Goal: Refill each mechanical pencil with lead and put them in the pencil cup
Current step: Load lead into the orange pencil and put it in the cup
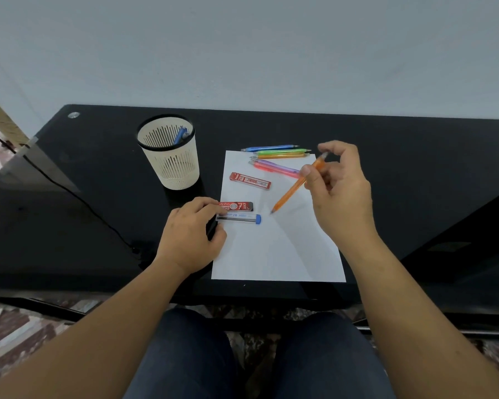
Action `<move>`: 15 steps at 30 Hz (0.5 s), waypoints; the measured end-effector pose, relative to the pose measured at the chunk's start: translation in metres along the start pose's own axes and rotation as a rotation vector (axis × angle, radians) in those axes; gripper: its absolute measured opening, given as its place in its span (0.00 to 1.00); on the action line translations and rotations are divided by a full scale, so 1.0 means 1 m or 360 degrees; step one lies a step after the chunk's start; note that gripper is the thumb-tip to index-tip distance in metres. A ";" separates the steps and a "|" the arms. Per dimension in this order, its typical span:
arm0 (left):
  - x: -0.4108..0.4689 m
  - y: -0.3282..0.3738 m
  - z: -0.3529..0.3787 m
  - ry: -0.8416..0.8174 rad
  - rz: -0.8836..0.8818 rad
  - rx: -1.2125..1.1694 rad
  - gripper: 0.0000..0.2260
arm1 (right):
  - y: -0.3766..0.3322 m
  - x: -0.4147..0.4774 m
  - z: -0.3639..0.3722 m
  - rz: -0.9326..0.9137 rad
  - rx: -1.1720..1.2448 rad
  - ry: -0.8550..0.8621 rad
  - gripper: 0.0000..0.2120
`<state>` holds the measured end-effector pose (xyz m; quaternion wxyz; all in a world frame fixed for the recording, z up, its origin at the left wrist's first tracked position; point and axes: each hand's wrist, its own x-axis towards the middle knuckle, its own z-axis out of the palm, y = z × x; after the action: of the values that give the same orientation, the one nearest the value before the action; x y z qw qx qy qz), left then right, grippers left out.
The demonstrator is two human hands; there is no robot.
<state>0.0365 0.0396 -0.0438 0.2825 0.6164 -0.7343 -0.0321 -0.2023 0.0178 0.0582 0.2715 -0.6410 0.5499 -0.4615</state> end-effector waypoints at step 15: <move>0.003 -0.009 -0.023 0.0322 0.0028 0.0056 0.10 | 0.010 -0.019 -0.009 -0.0055 -0.0491 -0.0291 0.07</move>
<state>0.0545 0.0413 -0.0264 0.3445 0.6148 -0.7080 0.0457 -0.2146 0.0350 0.0482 0.2108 -0.7237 0.5762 -0.3160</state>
